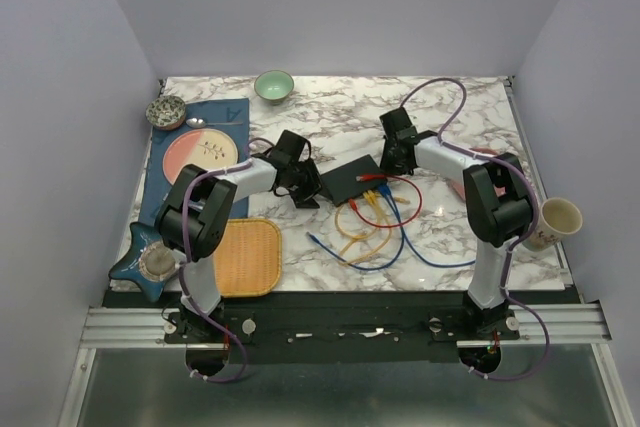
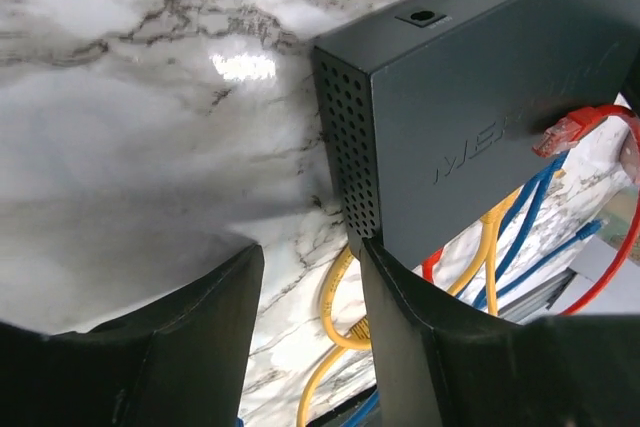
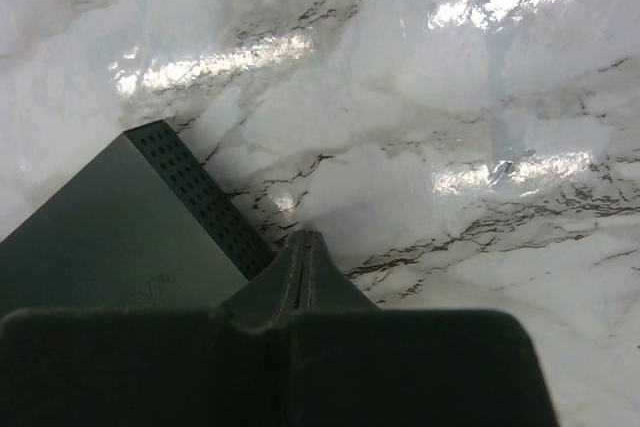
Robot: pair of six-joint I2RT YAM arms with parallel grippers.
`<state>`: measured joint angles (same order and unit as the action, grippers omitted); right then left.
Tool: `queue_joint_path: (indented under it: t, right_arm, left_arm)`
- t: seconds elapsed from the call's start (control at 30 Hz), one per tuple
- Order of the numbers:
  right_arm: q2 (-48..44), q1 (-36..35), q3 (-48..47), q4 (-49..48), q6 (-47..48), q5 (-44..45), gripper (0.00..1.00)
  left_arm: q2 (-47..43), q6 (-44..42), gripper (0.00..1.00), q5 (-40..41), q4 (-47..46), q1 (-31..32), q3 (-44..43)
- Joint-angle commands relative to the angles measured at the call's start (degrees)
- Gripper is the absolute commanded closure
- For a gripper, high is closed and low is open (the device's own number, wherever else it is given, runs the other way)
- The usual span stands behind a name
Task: Pull the plug from the switch port
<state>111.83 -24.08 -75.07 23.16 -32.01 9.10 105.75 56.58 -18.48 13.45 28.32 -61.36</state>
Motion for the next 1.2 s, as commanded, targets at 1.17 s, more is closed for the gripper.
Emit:
queue_joint_path:
  t: [1.17]
  right_arm:
    - [-3.1,1.48,-5.27,-0.83,-4.81,-5.41,0.99]
  left_arm:
    - [4.2,-3.4,0.4,2.49,-0.09,-6.44,-7.82]
